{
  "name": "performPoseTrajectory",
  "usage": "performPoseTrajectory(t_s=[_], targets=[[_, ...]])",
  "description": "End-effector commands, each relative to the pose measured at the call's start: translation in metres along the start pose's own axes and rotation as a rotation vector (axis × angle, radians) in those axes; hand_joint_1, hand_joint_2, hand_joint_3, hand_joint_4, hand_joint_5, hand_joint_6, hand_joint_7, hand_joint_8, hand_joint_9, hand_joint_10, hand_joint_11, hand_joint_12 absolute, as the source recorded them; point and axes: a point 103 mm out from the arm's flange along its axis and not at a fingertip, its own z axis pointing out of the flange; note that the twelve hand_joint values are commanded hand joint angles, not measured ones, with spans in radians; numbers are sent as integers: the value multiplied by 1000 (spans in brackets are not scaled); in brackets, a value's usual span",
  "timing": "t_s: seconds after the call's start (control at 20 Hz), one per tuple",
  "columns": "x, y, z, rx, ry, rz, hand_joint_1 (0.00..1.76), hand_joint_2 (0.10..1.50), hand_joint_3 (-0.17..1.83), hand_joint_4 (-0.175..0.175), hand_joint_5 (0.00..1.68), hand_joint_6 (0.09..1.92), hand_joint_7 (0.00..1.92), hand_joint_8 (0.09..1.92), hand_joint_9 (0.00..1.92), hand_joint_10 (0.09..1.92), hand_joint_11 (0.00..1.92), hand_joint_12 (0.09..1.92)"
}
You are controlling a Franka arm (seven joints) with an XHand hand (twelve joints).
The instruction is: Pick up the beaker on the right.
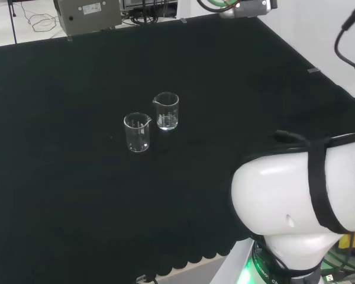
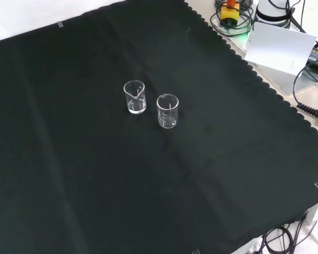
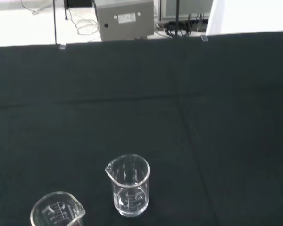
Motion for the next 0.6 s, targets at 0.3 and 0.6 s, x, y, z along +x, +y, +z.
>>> performPoseTrajectory(t_s=[0.3,0.6], targets=[[7,83,75,68,-2,50,171,1288,271,-30,328,87,21,557,81,681,0,1238],[13,133,120,115,0,41,181,1287,266,-37,344,87,25,559,95,686,0,1244]])
